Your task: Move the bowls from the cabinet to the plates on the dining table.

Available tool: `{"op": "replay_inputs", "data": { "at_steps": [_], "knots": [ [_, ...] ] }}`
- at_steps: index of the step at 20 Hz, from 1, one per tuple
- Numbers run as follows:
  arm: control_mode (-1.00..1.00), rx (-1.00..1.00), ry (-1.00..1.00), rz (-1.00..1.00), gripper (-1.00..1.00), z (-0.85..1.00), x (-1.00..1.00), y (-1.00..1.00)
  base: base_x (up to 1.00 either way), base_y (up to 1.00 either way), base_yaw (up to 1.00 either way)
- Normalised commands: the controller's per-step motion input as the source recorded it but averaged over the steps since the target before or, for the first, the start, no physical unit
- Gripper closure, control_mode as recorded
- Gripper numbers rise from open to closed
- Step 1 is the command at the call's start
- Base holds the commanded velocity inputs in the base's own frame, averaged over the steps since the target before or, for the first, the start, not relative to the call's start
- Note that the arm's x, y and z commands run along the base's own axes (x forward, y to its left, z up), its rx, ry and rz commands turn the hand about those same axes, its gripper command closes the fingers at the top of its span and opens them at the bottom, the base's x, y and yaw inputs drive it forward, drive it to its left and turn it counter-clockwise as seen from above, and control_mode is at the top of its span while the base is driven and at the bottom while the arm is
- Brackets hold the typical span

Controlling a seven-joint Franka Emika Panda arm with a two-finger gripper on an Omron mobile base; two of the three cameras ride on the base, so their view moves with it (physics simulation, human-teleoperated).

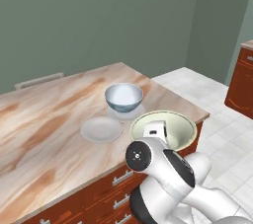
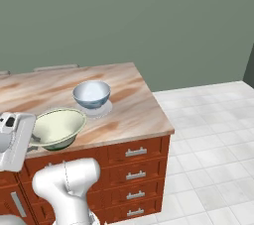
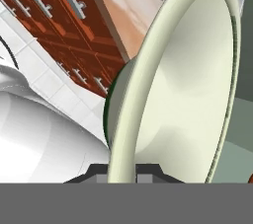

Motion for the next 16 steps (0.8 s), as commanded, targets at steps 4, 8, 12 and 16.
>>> {"op": "replay_inputs", "data": {
  "at_steps": [4,8,12,16],
  "knots": [
    [-1.0,0.0,0.0,-0.02,1.0,-0.02,0.56,0.0,0.0,0.0,0.0],
    [-1.0,0.0,0.0,-0.03,1.0,-0.06,0.65,0.09,0.0,0.0,0.0],
    [-1.0,0.0,-0.01,-0.04,1.0,-0.18,0.54,0.26,0.0,0.0,0.0],
    [-1.0,0.0,-0.01,-0.02,1.0,-0.21,0.47,0.4,0.0,0.0,0.0]
  ]
}}
